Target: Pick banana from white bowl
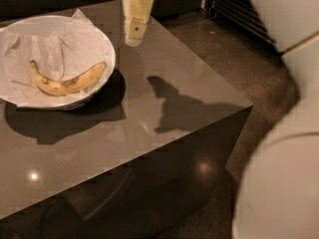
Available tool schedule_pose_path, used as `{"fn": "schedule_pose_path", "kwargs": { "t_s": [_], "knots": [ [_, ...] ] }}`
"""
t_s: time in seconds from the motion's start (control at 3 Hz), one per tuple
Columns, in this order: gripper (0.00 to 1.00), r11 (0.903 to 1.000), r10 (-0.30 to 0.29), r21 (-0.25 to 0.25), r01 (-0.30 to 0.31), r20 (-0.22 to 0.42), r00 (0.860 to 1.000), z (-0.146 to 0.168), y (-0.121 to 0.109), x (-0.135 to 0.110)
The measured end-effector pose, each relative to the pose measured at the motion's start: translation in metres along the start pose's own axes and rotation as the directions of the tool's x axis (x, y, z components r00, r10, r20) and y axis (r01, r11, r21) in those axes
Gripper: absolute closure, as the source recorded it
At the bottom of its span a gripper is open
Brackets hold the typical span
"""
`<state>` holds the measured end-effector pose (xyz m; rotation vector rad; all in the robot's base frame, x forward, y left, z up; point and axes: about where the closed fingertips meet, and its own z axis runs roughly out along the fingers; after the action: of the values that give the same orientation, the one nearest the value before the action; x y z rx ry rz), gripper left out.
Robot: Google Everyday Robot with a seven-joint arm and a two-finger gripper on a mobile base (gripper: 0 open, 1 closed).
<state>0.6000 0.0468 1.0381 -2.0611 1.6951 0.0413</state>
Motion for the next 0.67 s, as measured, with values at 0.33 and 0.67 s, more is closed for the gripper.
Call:
{"fn": "schedule_pose_path", "kwargs": {
  "t_s": [0.33,0.67],
  "knots": [
    [0.0,0.9963,-0.066,-0.052,0.068,0.04,0.997,0.0303,-0.0182,-0.0363],
    [0.0,0.9973,-0.068,-0.022,0.07,0.06,0.996,0.032,-0.0276,-0.0448]
  ]
}}
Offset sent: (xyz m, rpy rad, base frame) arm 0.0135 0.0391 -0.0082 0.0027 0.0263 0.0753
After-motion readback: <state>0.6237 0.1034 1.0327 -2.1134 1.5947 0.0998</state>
